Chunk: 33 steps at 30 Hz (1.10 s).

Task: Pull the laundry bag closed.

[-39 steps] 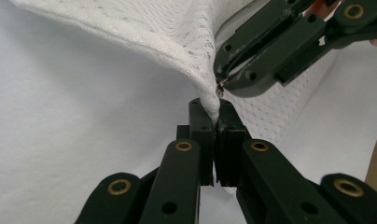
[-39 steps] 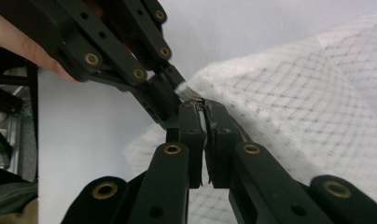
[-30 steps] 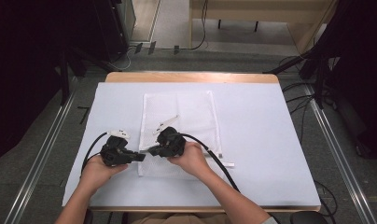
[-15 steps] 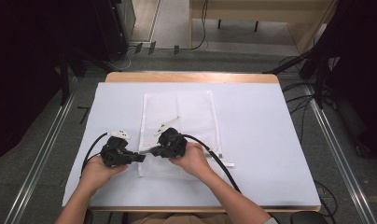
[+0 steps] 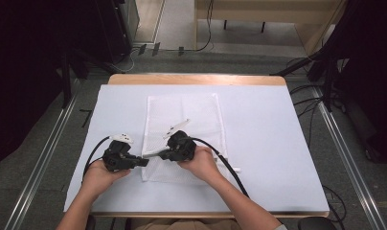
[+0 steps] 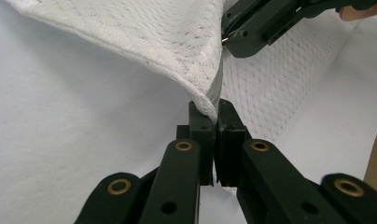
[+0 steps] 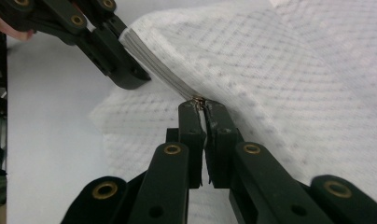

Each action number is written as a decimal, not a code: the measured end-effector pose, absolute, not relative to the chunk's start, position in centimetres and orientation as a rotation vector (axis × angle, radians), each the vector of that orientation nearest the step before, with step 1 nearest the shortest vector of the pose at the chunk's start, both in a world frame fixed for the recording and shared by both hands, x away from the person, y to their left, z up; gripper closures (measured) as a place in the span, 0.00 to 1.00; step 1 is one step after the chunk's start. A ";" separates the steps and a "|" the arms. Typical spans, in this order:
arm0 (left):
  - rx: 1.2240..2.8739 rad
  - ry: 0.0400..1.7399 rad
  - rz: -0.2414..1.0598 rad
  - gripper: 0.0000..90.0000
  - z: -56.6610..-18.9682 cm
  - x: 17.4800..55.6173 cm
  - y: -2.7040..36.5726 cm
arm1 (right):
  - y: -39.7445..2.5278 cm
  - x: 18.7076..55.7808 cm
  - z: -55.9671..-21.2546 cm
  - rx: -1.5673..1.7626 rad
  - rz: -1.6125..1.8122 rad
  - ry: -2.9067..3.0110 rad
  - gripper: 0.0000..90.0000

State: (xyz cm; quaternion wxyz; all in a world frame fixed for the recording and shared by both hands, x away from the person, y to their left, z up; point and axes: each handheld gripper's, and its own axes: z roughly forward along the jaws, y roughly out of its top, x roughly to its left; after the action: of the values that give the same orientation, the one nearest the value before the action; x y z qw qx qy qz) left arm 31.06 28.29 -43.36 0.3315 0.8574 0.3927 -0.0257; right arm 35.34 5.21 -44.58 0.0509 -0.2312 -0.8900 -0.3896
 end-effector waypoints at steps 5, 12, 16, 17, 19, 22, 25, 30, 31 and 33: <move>2.239 1.027 -0.069 0.98 -43.4 31.0 28.2 | 4.4 35.6 -44.6 -0.722 -1.182 -2.702 0.98; 2.241 1.023 -0.068 0.98 -43.4 31.0 28.3 | 3.9 35.6 -44.7 -0.733 -1.167 -2.716 0.98; 2.229 1.020 -0.084 0.98 -43.3 31.0 28.4 | 3.7 35.6 -44.8 -0.732 -1.174 -2.720 0.98; 2.224 1.019 -0.085 0.98 -43.3 31.0 28.4 | 3.6 35.6 -44.8 -0.735 -1.176 -2.712 0.98; 2.229 1.018 -0.085 0.98 -43.3 31.0 28.4 | 3.5 35.6 -44.7 -0.745 -1.171 -2.713 0.98; 2.229 1.019 -0.084 0.98 -43.3 31.0 28.4 | 3.2 35.8 -44.8 -0.746 -1.171 -2.719 0.98; 2.233 1.016 -0.078 0.98 -43.3 31.0 28.4 | 3.0 35.8 -44.8 -0.752 -1.168 -2.717 0.98; 2.233 1.016 -0.076 0.98 -43.3 31.0 28.4 | 2.4 35.9 -44.8 -0.758 -1.165 -2.716 0.98; 2.234 1.016 -0.075 0.98 -43.3 31.0 28.4 | 2.4 35.8 -44.7 -0.769 -1.158 -2.724 0.98; 2.234 1.015 -0.075 0.98 -43.3 30.9 28.4 | 2.3 35.8 -44.7 -0.772 -1.161 -2.716 0.98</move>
State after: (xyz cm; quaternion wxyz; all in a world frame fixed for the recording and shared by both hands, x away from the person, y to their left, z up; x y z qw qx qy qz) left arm 30.95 28.39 -43.29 0.3367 0.8569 0.3893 -0.0286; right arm 35.85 2.29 -44.74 0.0442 -0.2525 -0.8889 -0.3798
